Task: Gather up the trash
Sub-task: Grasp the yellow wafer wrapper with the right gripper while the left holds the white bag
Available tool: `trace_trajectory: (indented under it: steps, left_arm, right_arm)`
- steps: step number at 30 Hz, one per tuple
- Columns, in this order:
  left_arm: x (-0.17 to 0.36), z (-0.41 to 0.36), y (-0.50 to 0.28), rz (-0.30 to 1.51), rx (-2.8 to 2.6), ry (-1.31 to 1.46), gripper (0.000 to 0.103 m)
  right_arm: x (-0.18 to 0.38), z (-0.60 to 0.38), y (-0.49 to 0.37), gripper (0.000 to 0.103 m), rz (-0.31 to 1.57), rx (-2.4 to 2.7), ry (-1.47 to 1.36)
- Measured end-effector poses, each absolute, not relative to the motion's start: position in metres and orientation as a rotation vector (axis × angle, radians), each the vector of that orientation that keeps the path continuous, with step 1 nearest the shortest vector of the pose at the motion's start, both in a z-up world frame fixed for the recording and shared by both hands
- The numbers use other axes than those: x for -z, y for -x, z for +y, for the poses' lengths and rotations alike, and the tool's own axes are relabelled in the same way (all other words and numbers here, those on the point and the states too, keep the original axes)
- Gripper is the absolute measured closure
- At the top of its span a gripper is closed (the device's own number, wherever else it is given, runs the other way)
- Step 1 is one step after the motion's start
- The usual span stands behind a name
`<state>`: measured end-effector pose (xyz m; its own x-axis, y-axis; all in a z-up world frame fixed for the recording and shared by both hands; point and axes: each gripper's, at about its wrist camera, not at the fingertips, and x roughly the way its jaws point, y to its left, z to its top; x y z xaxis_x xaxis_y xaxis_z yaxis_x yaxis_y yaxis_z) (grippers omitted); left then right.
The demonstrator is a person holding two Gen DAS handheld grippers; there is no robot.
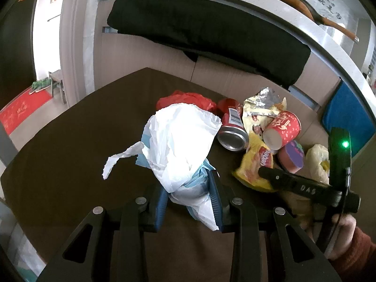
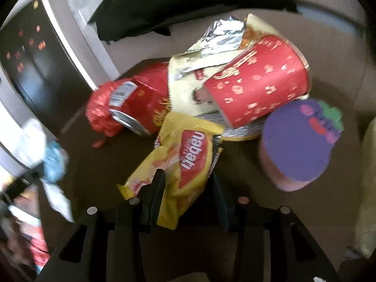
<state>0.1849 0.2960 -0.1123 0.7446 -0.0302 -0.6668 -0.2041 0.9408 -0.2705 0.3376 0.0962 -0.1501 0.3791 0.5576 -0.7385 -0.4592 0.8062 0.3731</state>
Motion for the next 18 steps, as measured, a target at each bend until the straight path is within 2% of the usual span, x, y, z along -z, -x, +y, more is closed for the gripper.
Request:
trace_trajectory:
  steps: [6, 7, 9, 10, 18]
  left_arm:
    - [0.112, 0.3, -0.183, 0.722, -0.106, 0.353, 0.069]
    - [0.112, 0.299, -0.184, 0.722, -0.106, 0.35, 0.069]
    - [0.112, 0.298, -0.184, 0.721, -0.105, 0.342, 0.069]
    - [0.111, 0.297, -0.184, 0.718, -0.106, 0.339, 0.069]
    - [0.098, 0.282, -0.186, 0.69, -0.086, 0.326, 0.069]
  right_arm:
    - [0.149, 0.105, -0.337, 0.064, 1.0, -0.691, -0.108]
    - [0.148, 0.106, -0.335, 0.069, 0.986, -0.703, -0.098]
    - [0.145, 0.104, -0.332, 0.093, 0.97, -0.74, -0.101]
    - [0.141, 0.103, -0.33, 0.098, 0.955, -0.742, -0.093]
    - [0.093, 0.081, -0.311, 0.099, 0.79, -0.742, -0.022]
